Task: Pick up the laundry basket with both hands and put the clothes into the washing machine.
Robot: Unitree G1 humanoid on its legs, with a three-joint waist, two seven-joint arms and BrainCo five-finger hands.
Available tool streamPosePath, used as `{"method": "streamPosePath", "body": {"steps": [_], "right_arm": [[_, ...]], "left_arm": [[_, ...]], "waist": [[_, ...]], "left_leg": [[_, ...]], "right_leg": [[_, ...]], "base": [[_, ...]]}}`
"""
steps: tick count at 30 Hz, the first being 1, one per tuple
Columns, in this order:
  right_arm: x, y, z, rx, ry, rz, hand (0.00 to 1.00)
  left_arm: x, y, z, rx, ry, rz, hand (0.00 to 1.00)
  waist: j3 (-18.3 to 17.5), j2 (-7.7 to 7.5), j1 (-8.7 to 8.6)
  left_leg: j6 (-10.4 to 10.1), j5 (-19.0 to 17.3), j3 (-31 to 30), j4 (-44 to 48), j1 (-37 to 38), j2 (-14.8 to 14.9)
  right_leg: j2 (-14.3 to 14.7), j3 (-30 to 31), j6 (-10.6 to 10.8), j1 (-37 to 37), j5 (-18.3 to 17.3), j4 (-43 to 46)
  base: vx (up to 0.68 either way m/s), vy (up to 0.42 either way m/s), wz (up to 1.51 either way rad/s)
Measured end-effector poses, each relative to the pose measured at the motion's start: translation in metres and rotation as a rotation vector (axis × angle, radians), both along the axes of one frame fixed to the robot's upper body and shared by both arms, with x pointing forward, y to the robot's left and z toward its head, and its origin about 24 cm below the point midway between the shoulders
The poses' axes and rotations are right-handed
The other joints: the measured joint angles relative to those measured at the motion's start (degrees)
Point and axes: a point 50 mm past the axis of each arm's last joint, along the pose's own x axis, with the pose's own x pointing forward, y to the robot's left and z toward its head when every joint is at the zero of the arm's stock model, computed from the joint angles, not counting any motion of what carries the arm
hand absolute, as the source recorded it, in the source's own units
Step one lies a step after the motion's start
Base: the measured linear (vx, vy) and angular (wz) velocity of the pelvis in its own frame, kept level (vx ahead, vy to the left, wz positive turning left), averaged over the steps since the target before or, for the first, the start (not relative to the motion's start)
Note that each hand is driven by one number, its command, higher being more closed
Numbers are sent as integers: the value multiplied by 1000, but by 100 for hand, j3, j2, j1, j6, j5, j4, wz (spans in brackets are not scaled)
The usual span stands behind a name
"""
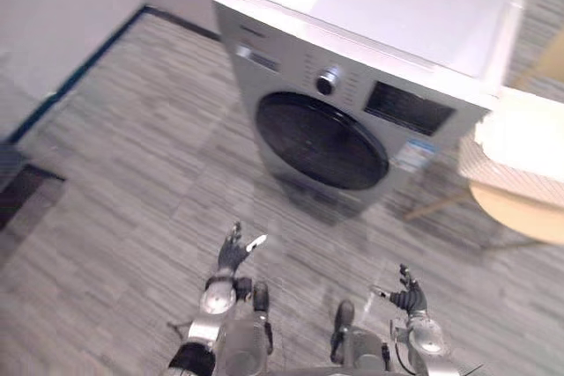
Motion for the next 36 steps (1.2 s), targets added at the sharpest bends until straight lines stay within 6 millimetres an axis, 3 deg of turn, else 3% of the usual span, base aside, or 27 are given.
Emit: {"method": "streamPosePath", "body": {"steps": [2, 4, 6, 8, 9, 10, 11, 12, 13, 14, 16, 18, 19, 21, 22, 23, 24, 25, 26, 27, 28, 29, 30, 33, 36], "right_arm": [[5, 2, 0, 9, -1, -6, 0], [7, 4, 0, 19, 5, -8, 0], [7, 6, -2, 24, 16, -6, 0], [1, 9, -7, 30, 53, 0, 0], [-7, 6, -10, 21, 79, 8, 0], [-4, 7, -10, 22, 77, 20, 0], [-4, 9, -10, 28, 80, 37, 0], [-4, 14, -10, 35, 81, 57, 0], [-4, 21, -11, 49, 83, 81, 0], [-4, 24, -12, 54, 84, 90, 0], [2, 27, -8, 57, 58, 116, 0], [9, 25, -1, 45, 17, 123, 0], [15, 21, 4, 30, -9, 129, 0], [19, 16, 8, 12, -25, 135, 0], [18, 15, 7, 9, -22, 134, 0], [16, 15, 6, 9, -15, 134, 0], [13, 12, 5, 1, -1, 133, 0], [16, 13, 6, 3, -11, 137, 0], [21, 18, 8, 14, -24, 149, 0], [22, 24, 10, 18, -33, 174, 0], [22, 29, 10, 25, -37, 189, 0], [24, 38, 12, 48, -57, 189, 0], [27, 44, 14, 70, -79, 182, 0], [31, 45, 19, 85, -116, 163, 0], [22, 35, 16, 79, -104, 114, 0]], "left_arm": [[-22, 13, -18, -4, 110, 59, 0], [-43, 25, -29, -1, 195, 132, 0], [-60, 33, -35, -10, 238, 195, 0], [-64, 38, -35, -4, 245, 220, 0], [-72, 41, -37, 2, 259, 230, 0], [-76, 43, -38, 4, 275, 235, 0], [-78, 43, -39, 2, 278, 239, 0], [-80, 44, -38, 7, 278, 237, 0], [-81, 46, -37, 14, 275, 238, 0], [-81, 47, -37, 15, 274, 238, 0], [-78, 45, -36, 11, 261, 236, 0], [-70, 41, -34, 5, 242, 218, 0], [-62, 37, -32, -3, 221, 208, 0], [-52, 31, -30, -15, 188, 193, 0], [-52, 28, -30, -14, 190, 175, 0], [-53, 27, -31, -15, 194, 170, 0], [-53, 19, -32, -37, 197, 170, 0], [-53, 17, -32, -42, 194, 170, 0], [-53, 16, -32, -53, 196, 182, 0], [-55, 13, -33, -75, 196, 213, 0], [-58, 13, -33, -81, 197, 232, 0], [-59, 15, -33, -82, 192, 243, 0], [-52, 16, -29, -81, 161, 235, 0], [-41, 13, -23, -84, 117, 222, 0], [-37, 6, -22, -89, 116, 192, 0]], "waist": [[-6, -27, 19], [-48, -116, 38], [-83, -173, 70], [-117, -244, 122], [-203, -164, 144], [-206, -192, 158], [-223, -199, 108], [-226, -178, 7], [-220, -192, -25], [-215, -196, -21], [-208, -238, -23], [-183, -244, -63], [-100, -236, -180], [45, -177, -309], [80, -195, -346], [74, -205, -363], [8, -64, -372], [7, -23, -350], [26, -4, -376], [78, 87, -404], [92, 88, -312], [104, 59, -208], [102, -58, -147], [117, -210, -135], [88, -118, -133]], "left_leg": [[340, -264, 1006, 295, -142, 188], [396, -469, 919, 591, -272, 98], [472, -981, 912, 1143, -457, -17], [646, -1330, 981, 1686, -547, -93], [710, -1804, 984, 2191, -577, -44], [731, -2019, 815, 2384, -569, -243], [837, -2110, 678, 2370, -439, -403], [921, -2156, 411, 2246, -246, -530], [965, -2128, 93, 2074, -2, -631], [993, -2120, -46, 1967, 144, -694], [1044, -2090, -424, 1565, 672, -910], [1051, -2094, -875, 1296, 1052, -1073], [1050, -2094, -1241, 1133, 1332, -1086], [987, -2124, -1698, 841, 1826, -1087], [823, -2213, -1920, 691, 2150, -1091], [740, -2259, -2016, 701, 2271, -1081], [575, -2330, -2160, 1075, 2282, -934], [366, -2273, -2057, 1390, 2130, -878], [-151, -1953, -1611, 2507, 1620, -764], [-312, -1082, -961, 4020, 1003, -428], [-251, -800, -686, 4673, 734, -111], [11, -992, -211, 5639, 385, 383], [135, -1142, 27, 5933, 31, 619], [-17, -1510, 416, 5090, -324, 799], [-295, -1420, 486, 2500, -223, 808]], "right_leg": [[-46, -320, 75, 139, -48, -4], [-151, -439, 178, 223, -141, 11], [-311, -564, 404, 337, -335, 138], [-544, -624, 540, 420, -630, 347], [-657, -625, 496, 495, -711, 844], [-948, -465, 331, 359, -833, 1607], [-1184, -40, -126, -53, -673, 2594], [-1077, 749, -308, -527, -623, 3598], [-688, 1189, -106, -861, -898, 4185], [-508, 1277, -110, -998, -1017, 4321], [-69, 1301, -280, -1551, -1190, 4174], [248, 1303, -287, -2154, -1167, 3635], [471, 1377, -212, -2420, -985, 2901], [706, 1710, -146, -2550, -208, 1391], [744, 1950, -170, -2557, 467, 883], [746, 2032, -272, -2533, 805, 921], [768, 1993, -691, -2543, 1075, 1329], [772, 1894, -758, -2518, 914, 1397], [862, 1761, -837, -2331, 683, 1433], [1021, 1611, -936, -1836, 557, 1180], [1146, 1622, -1010, -1579, 503, 1043], [1335, 1636, -1127, -1139, 424, 850], [1345, 1649, -1193, -834, 380, 715], [1161, 1704, -1190, -299, 380, 343], [1021, 1633, -830, 100, 126, 266]], "base": [[-37, 108, 67], [40, 103, 40], [74, 177, 44], [125, 186, 51], [276, 267, 62], [282, 254, 70], [402, 318, 97], [438, 268, 126], [463, 216, 120], [335, 77, 107], [408, 40, 112], [586, 1, 134], [627, -44, 166], [504, -79, 165], [493, -147, 114], [778, -259, 134], [547, -205, 88], [654, -216, 82], [734, -229, 45], [719, -211, 21], [708, -195, -21], [540, -119, -43], [521, -120, -30], [404, -66, -10], [344, 48, -13]]}}
